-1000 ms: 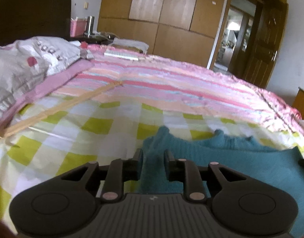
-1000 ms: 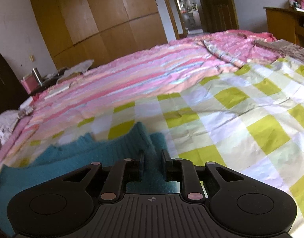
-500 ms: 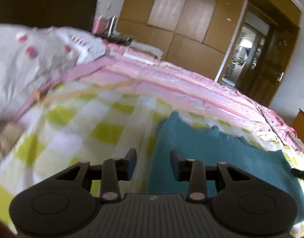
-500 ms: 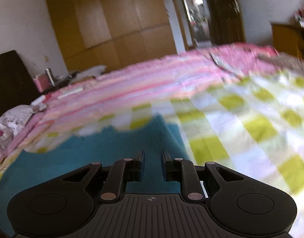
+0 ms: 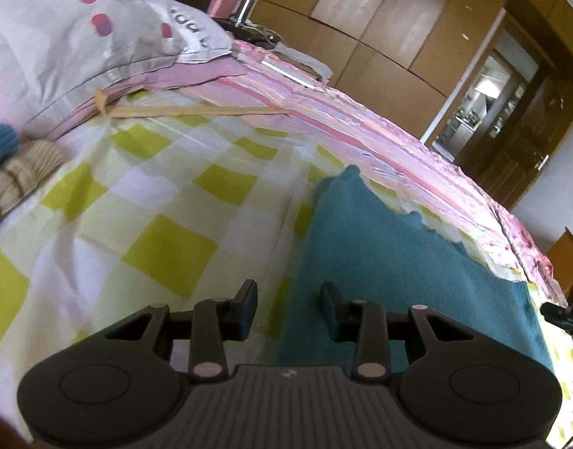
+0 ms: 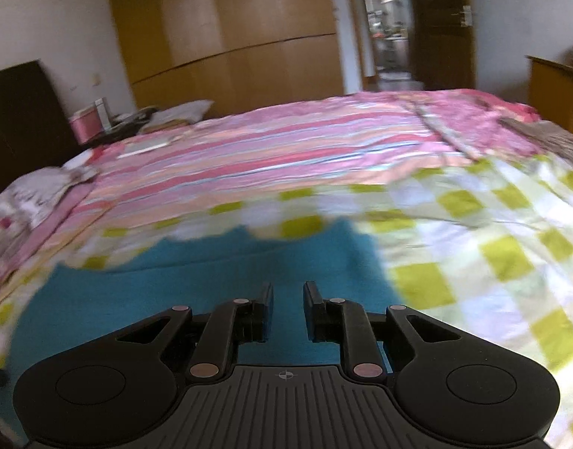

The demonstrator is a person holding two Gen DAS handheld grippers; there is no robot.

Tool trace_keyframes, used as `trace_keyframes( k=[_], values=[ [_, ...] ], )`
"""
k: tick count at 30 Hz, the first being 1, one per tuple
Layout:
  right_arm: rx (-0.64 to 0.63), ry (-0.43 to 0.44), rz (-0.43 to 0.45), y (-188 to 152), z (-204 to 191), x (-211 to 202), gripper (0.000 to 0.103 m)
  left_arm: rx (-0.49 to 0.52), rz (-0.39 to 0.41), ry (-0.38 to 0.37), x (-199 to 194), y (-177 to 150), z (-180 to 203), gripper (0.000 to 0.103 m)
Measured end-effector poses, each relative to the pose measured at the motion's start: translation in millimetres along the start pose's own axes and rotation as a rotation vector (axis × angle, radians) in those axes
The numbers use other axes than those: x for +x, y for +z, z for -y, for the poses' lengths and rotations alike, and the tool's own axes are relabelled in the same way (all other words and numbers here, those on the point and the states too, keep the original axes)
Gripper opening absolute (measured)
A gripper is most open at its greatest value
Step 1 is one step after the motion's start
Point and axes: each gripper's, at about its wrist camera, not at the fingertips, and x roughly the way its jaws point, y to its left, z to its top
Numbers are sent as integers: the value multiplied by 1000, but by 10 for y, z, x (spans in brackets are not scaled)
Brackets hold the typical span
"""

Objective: Fold small clothes
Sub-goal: 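Grasp the side edge of the folded teal sweater with the right tool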

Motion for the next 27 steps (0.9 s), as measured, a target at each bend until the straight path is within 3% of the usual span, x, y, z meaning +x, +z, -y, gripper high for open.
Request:
trace_keyframes(
  k=[7,12,16,21,27],
  values=[
    [-126,154,-137,-2,-1012,186,23,-32,-16,-50,-34,-97,-68,42],
    [-207,211,-201,65,-1797,463,31,-26,-40,-84,7,-143,-67,42],
    [-266,208,-239,96,-2295,693,36,-62,-55,-107,27,-165,-111,43],
    [-278,210,-305,105,-2620,917,43,-61,-63,-118,47,-176,-108,43],
    [-374,122,-369,27,-2935,1182,50,-41,-71,-122,87,-190,-64,46]
  ],
)
